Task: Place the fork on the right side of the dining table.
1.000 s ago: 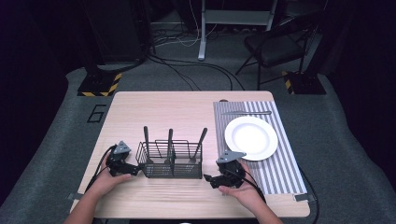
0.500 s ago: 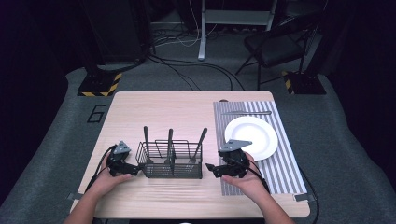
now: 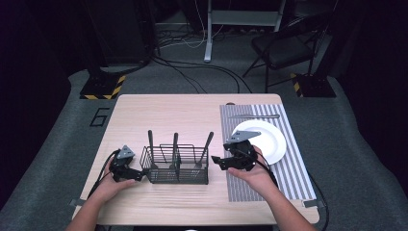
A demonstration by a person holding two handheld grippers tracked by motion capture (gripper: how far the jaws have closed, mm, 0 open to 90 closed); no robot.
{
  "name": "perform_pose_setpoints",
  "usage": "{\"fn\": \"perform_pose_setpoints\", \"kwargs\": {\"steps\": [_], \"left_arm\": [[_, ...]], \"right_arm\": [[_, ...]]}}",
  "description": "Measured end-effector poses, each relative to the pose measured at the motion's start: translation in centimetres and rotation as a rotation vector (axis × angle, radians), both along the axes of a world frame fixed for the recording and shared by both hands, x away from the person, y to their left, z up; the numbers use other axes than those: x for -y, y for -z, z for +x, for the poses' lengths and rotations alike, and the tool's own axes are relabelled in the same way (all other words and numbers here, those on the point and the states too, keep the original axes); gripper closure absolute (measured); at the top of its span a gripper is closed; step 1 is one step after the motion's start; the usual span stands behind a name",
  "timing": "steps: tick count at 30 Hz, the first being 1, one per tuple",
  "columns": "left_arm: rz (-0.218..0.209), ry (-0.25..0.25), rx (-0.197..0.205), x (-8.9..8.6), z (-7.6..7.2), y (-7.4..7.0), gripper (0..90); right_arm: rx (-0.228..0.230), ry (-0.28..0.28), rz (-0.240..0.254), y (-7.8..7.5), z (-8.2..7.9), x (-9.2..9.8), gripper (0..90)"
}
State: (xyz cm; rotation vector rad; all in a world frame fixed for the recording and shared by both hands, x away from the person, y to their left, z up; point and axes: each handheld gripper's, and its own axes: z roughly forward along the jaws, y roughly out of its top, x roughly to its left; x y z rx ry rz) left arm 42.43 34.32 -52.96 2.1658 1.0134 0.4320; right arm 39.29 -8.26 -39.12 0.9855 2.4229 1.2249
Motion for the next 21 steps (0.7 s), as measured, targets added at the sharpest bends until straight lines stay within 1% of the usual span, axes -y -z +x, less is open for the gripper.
{"fn": "perform_pose_setpoints", "kwargs": {"steps": [6, 8, 11, 12, 13, 14, 16, 21], "left_arm": [[0.000, 0.000, 0.000, 0.0, 0.0, 0.0, 0.2], [0.000, 0.000, -0.001, 0.0, 0.0, 0.0, 0.2], [0.000, 0.000, 0.002, 0.0, 0.0, 0.0, 0.2], [-0.001, 0.000, -0.001, 0.0, 0.0, 0.0, 0.2], [-0.001, 0.000, -0.001, 0.0, 0.0, 0.0, 0.2], [0.000, 0.000, 0.002, 0.0, 0.0, 0.0, 0.2], [-0.001, -0.001, -0.001, 0.0, 0.0, 0.0, 0.2], [0.000, 0.000, -0.001, 0.0, 0.0, 0.0, 0.2]], "right_arm": [[0.003, 0.002, 0.019, -1.0, 1.2, -0.4, 36.9], [0.000, 0.007, 0.022, -1.1, 1.5, -0.6, 38.4], [-0.005, -0.001, 0.031, -1.3, 2.0, -0.9, 44.1], [0.004, 0.001, 0.033, -1.3, 2.2, -1.1, 45.4], [0.004, 0.001, 0.033, -1.3, 2.2, -1.1, 45.4], [0.012, 0.004, 0.032, -1.4, 2.5, -1.2, 47.1], [0.007, 0.009, 0.038, -1.4, 2.8, -1.4, 48.7], [0.014, 0.009, 0.039, -1.5, 3.2, -1.7, 52.2]]}}
